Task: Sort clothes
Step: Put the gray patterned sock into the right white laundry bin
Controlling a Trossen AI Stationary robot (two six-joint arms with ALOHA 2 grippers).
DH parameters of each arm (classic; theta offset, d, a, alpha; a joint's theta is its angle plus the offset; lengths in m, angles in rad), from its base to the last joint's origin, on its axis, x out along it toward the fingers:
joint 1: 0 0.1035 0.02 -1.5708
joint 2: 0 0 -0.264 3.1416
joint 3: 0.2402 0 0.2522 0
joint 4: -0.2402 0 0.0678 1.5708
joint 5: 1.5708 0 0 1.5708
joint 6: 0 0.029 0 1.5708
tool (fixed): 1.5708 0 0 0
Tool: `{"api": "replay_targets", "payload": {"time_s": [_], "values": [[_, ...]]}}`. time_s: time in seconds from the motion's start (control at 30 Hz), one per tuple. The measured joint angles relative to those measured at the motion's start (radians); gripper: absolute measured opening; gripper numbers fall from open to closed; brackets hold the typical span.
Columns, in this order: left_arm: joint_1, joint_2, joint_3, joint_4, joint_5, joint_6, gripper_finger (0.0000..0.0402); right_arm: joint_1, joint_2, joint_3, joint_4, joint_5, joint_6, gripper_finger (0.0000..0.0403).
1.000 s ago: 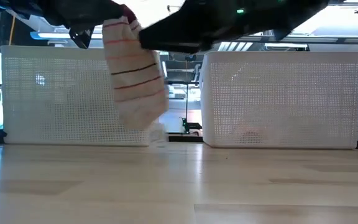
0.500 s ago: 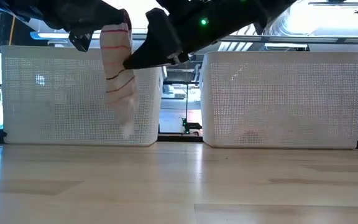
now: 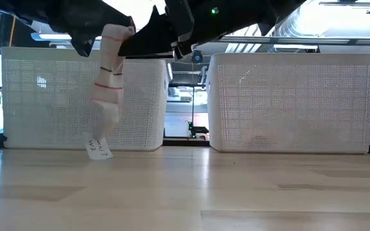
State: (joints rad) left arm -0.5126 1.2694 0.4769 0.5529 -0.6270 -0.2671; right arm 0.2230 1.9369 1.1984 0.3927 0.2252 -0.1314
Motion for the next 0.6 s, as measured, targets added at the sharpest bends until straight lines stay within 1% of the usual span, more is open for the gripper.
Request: {"api": "replay_targets", "payload": {"time_s": [0.07, 0.1, 0.17, 0.27, 0.33, 0.4, 0.5, 0.6], "values": [[0.010, 0.000, 0.000, -0.036, -0.011, -0.028, 0.0061, 0.000, 0.000, 0.000, 0.000, -0.019, 0.001, 0.0025], [0.013, 0.000, 0.000, -0.061, -0.019, -0.048, 0.0074, 0.000, 0.000, 0.000, 0.000, -0.030, 0.002, 0.0013], [0.018, -0.001, 0.001, -0.121, -0.035, -0.088, 0.0099, 0.005, 0.000, -0.001, -0.008, -0.039, 0.003, 0.0010], [0.023, -0.001, 0.002, -0.249, -0.075, -0.155, 0.0127, 0.020, -0.024, -0.003, -0.076, -0.007, 0.003, 0.0011], [0.023, 0.000, 0.001, -0.319, -0.100, -0.218, 0.0138, 0.033, -0.073, -0.003, -0.159, 0.059, 0.006, 0.0004], [0.022, -0.002, 0.001, -0.349, -0.118, -0.266, 0.0143, 0.048, -0.133, -0.003, -0.257, 0.154, 0.022, 0.0004], [0.023, 0.000, -0.006, -0.378, -0.119, -0.279, 0.0144, 0.069, -0.235, -0.003, -0.366, 0.302, 0.021, 0.0003], [0.023, 0.000, -0.005, -0.370, -0.119, -0.279, 0.0144, 0.085, -0.360, -0.002, -0.431, 0.457, -0.025, 0.0003]]}}
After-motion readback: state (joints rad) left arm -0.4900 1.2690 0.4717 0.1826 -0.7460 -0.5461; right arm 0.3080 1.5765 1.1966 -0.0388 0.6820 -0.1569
